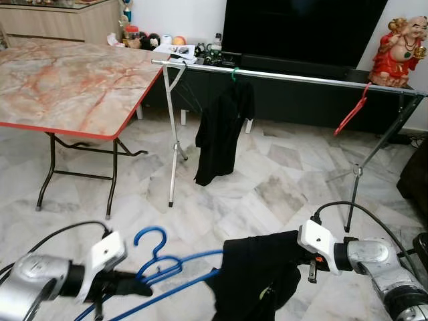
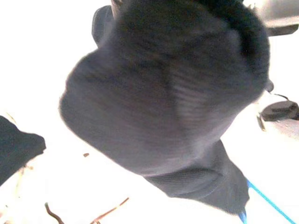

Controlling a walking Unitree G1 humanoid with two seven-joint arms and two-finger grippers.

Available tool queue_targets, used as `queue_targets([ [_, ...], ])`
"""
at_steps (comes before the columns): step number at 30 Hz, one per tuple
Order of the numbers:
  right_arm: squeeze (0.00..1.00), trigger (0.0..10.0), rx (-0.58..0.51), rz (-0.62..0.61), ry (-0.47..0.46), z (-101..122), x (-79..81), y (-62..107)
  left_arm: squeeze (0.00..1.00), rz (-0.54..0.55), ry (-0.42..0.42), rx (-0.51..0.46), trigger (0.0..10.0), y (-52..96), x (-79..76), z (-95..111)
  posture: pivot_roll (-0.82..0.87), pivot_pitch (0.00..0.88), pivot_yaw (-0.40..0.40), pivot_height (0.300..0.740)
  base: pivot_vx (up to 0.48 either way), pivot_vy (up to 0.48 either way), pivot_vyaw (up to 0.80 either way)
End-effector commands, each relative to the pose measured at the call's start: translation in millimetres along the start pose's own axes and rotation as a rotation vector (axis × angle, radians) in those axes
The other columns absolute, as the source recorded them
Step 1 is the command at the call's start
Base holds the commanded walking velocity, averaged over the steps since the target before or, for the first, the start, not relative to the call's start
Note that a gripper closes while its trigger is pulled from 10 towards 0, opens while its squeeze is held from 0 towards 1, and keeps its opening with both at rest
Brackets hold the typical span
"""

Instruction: Hang hanger

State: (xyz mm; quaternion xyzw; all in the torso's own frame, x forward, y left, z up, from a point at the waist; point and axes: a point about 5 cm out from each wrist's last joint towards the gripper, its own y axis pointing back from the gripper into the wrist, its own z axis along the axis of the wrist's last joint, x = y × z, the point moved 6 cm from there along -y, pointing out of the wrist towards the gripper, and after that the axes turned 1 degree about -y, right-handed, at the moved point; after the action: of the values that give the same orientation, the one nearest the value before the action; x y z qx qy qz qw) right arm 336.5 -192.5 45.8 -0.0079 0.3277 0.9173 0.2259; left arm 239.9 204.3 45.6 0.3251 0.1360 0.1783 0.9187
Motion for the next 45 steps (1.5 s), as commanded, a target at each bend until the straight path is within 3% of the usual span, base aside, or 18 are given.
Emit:
queue_targets([
  [1, 0.00, 0.0, -0.030, -0.056, 0.026, 14, -16.1, 9.4, 0.00, -0.005, -0.013, 0.068, 0.0, -0.8, -2.1, -13, 0.12, 0.023, -0.090, 0.740, 0.000, 0.000, 0.00],
  [5, 0.00, 0.0, -0.033, -0.072, 0.033, 16, -19.2, 9.9, 0.00, 0.046, 0.005, 0.149, 0.0, -5.3, 4.0, -38, 0.12, 0.019, -0.089, 0.740, 0.000, 0.000, 0.00],
  [9, 0.00, 0.0, -0.066, -0.181, 0.008, 23, -31.1, 7.0, 0.00, 0.290, -0.018, 0.216, 0.5, -20.6, 35.2, -64, 0.12, 0.023, -0.092, 0.740, 0.000, 0.000, 0.00],
  [10, 0.00, 0.0, -0.094, -0.242, -0.015, 27, -37.7, 6.4, 0.00, 0.371, -0.007, 0.243, 1.4, -22.8, 43.8, -73, 0.12, 0.030, -0.097, 0.740, 0.000, 0.000, 0.00],
  [11, 0.00, 0.0, -0.130, -0.295, -0.078, 29, -43.3, 5.7, 0.00, 0.433, 0.014, 0.252, 7.2, -25.2, 48.1, -81, 0.11, 0.034, -0.102, 0.740, 0.000, 0.000, 0.00],
  [12, 0.00, 0.0, -0.130, -0.295, -0.078, 29, -43.3, 5.7, 0.00, 0.433, 0.014, 0.252, 7.2, -25.2, 48.1, -81, 0.11, 0.034, -0.102, 0.740, 0.000, 0.000, 0.00],
  [13, 0.00, 0.0, -0.215, -0.395, -0.197, 32, -50.4, 3.9, 0.00, 0.571, 0.101, 0.261, 10.0, -31.1, 52.6, -99, 0.11, 0.039, -0.102, 0.740, 0.000, 0.000, 0.00],
  [16, 0.00, 0.0, -0.306, -0.569, -0.386, 24, -57.9, 4.9, 0.00, 0.722, 0.285, 0.237, 10.0, -39.0, 44.3, -126, 0.10, 0.055, -0.099, 0.740, 0.000, 0.000, 0.00],
  [20, 0.00, 0.0, -0.360, -0.749, -0.488, 13, -58.9, 10.9, 0.00, 0.826, 0.391, 0.281, 10.0, -40.8, 28.4, -155, 0.09, 0.063, -0.087, 0.740, 0.000, 0.000, 0.00],
  [23, 0.00, 0.0, -0.495, -1.003, -0.783, -4, -62.0, 28.6, 0.00, 0.929, 0.572, 0.279, 10.0, -42.6, 12.2, -178, 0.06, 0.059, -0.083, 0.740, 0.000, 0.000, 0.00],
  [27, 0.00, 0.0, -0.457, -1.044, -0.735, -8, -51.1, 31.0, 0.00, 0.968, 0.625, 0.290, 10.0, -45.7, 4.8, -185, 0.07, 0.058, -0.081, 0.740, 0.000, 0.000, 0.00],
  [29, 0.00, 0.0, -0.376, -1.132, -0.641, -17, -40.1, 40.4, 0.00, 1.037, 0.805, 0.240, 10.0, -48.8, -5.9, -194, 0.07, 0.046, -0.081, 0.740, 0.000, 0.000, 0.00],
  [30, 0.00, 0.0, -0.376, -1.132, -0.641, -17, -40.1, 40.4, 0.00, 1.037, 0.805, 0.240, 10.0, -48.8, -5.9, -194, 0.07, 0.046, -0.081, 0.740, 0.000, 0.000, 0.00],
  [35, 0.00, 0.1, -0.419, -1.290, -0.800, -26, -32.2, 61.8, 0.00, 1.063, 0.871, 0.225, 10.0, -53.8, -15.4, -199, 0.06, 0.026, -0.079, 0.740, 0.000, 0.000, 0.00],
  [36, 0.00, 8.6, -0.413, -1.254, -0.756, -16, -26.3, 55.1, 0.00, 1.045, 0.878, 0.221, 10.0, -58.7, -18.7, -199, 0.06, 0.023, -0.071, 0.740, 0.000, 0.000, 0.00],
  [37, 0.00, 10.0, -0.408, -1.215, -0.705, -8, -22.5, 48.9, 0.00, 1.036, 0.868, 0.225, 10.0, -61.3, -20.1, -198, 0.07, 0.021, -0.069, 0.740, 0.000, 0.000, 0.00],
  [41, 0.00, 10.0, -0.404, -1.154, -0.626, 6, -13.4, 36.3, 0.00, 1.036, 0.871, 0.217, 10.0, -63.1, -21.3, -197, 0.08, 0.010, -0.066, 0.740, 0.000, 0.000, 0.00],
  [45, 0.00, 10.0, -0.419, -1.230, -0.715, 2, -17.0, 41.0, 0.00, 1.048, 0.874, 0.220, 10.0, -61.3, -20.5, -198, 0.08, 0.000, -0.059, 0.740, 0.000, 0.000, 0.00],
])
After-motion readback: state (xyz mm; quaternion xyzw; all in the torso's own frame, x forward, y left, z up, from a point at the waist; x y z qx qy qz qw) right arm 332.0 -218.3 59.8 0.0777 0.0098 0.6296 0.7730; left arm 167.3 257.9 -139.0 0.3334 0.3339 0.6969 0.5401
